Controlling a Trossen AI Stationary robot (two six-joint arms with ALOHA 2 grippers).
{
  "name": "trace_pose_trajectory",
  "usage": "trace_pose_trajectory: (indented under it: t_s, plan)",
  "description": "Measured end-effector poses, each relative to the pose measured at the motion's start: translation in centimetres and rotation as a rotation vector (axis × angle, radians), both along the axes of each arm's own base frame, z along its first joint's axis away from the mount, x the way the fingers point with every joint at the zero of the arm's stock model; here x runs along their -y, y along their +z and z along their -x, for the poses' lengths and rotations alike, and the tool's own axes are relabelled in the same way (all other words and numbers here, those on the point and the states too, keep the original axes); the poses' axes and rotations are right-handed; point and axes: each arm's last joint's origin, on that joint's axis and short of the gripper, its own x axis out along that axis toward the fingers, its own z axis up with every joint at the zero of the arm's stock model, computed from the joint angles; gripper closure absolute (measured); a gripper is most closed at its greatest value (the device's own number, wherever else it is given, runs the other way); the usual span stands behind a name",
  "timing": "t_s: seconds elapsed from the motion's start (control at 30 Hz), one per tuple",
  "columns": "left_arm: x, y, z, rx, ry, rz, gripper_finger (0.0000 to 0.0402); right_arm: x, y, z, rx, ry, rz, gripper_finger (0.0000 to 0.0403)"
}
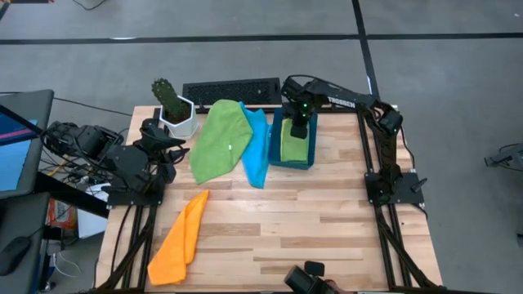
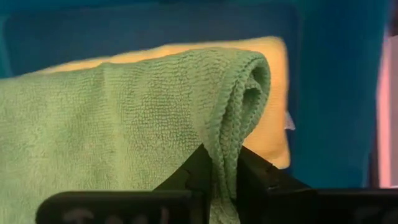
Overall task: Fold microfiber towels
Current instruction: Put the right green towel into the blue bin, then fold the green towel
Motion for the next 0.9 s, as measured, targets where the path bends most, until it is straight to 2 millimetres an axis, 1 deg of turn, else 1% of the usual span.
trace_pose_trajectory:
  t_s: [0.07,0.17,0.37,0.43,0.5,0.57,0.63,0.73,0.83,0.9]
  plan:
    - [0.0,0.0,0.0,0.0,0.0,0.0,0.0278,0.1,0.1,0.0,0.002,-0.013,-0.001,0.0323]
    - [0.0,0.0,0.0,0.002,0.003,0.004,0.0278,0.2,0.1,0.0,0.011,-0.016,0.006,0.0294]
    - [0.0,0.0,0.0,0.003,0.004,0.006,0.0274,0.8,0.1,0.3,0.002,-0.05,0.031,0.0201]
    - [0.0,0.0,0.0,0.005,0.008,0.012,0.0269,1.2,0.2,0.6,-0.004,-0.089,0.04,0.0174]
    - [0.0,0.0,0.0,0.006,0.01,0.016,0.0264,1.8,0.7,0.9,-0.005,-0.143,0.053,0.0158]
    - [0.0,-0.1,0.1,0.002,0.013,0.023,0.0258,2.4,1.4,1.1,0.011,-0.182,0.055,0.0152]
    - [-0.1,-0.3,0.2,-0.017,0.019,0.028,0.0255,2.7,2.5,1.4,0.035,-0.198,0.048,0.0153]
    - [0.0,-0.6,0.3,-0.048,0.004,0.058,0.0253,2.4,5.5,1.5,0.138,-0.207,0.05,0.0162]
    - [0.2,-1.3,0.2,-0.081,-0.016,0.092,0.0252,0.9,8.4,1.4,0.272,-0.21,-0.014,0.0172]
    - [0.3,-2.2,0.0,-0.11,-0.017,0.11,0.0252,-0.6,10.2,1.2,0.353,-0.187,-0.063,0.0177]
